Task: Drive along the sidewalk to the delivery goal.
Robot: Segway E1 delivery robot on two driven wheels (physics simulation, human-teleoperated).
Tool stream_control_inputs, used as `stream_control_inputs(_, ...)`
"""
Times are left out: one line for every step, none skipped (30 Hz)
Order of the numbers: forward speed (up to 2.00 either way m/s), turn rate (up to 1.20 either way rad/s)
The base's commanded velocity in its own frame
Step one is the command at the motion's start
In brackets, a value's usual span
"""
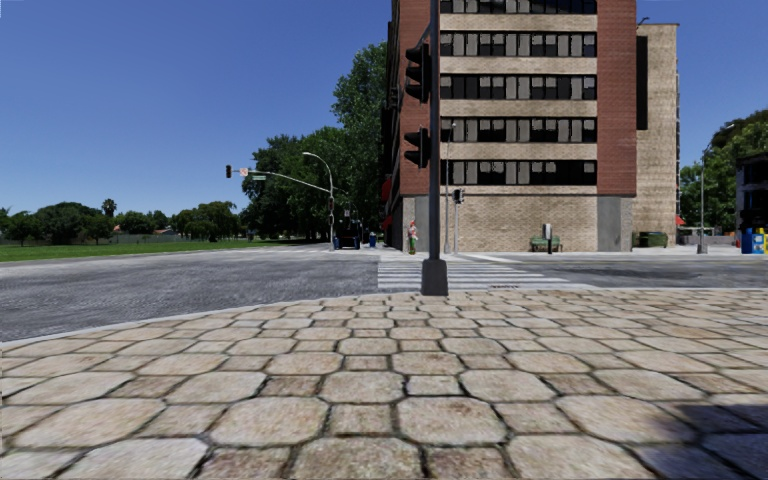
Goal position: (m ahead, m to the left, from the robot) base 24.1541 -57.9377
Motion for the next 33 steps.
stream_control_inputs(2.00, 0.00)
stream_control_inputs(2.00, 0.00)
stream_control_inputs(2.00, 0.00)
stream_control_inputs(2.00, 0.00)
stream_control_inputs(2.00, 0.00)
stream_control_inputs(2.00, 0.00)
stream_control_inputs(2.00, 0.00)
stream_control_inputs(2.00, 0.00)
stream_control_inputs(2.00, 0.00)
stream_control_inputs(2.00, 0.00)
stream_control_inputs(2.00, 0.00)
stream_control_inputs(2.00, 0.00)
stream_control_inputs(2.00, 0.00)
stream_control_inputs(2.00, 0.00)
stream_control_inputs(2.00, 0.00)
stream_control_inputs(2.00, 0.00)
stream_control_inputs(2.00, -0.42)
stream_control_inputs(2.00, -0.90)
stream_control_inputs(2.00, -1.20)
stream_control_inputs(2.00, -1.20)
stream_control_inputs(2.00, -1.20)
stream_control_inputs(2.00, -1.20)
stream_control_inputs(2.00, -1.20)
stream_control_inputs(2.00, -1.20)
stream_control_inputs(2.00, -1.20)
stream_control_inputs(2.00, -1.20)
stream_control_inputs(2.00, -1.20)
stream_control_inputs(2.00, -1.20)
stream_control_inputs(2.00, -1.06)
stream_control_inputs(2.00, -0.32)
stream_control_inputs(2.00, -0.14)
stream_control_inputs(2.00, -0.14)
stream_control_inputs(2.00, -0.06)
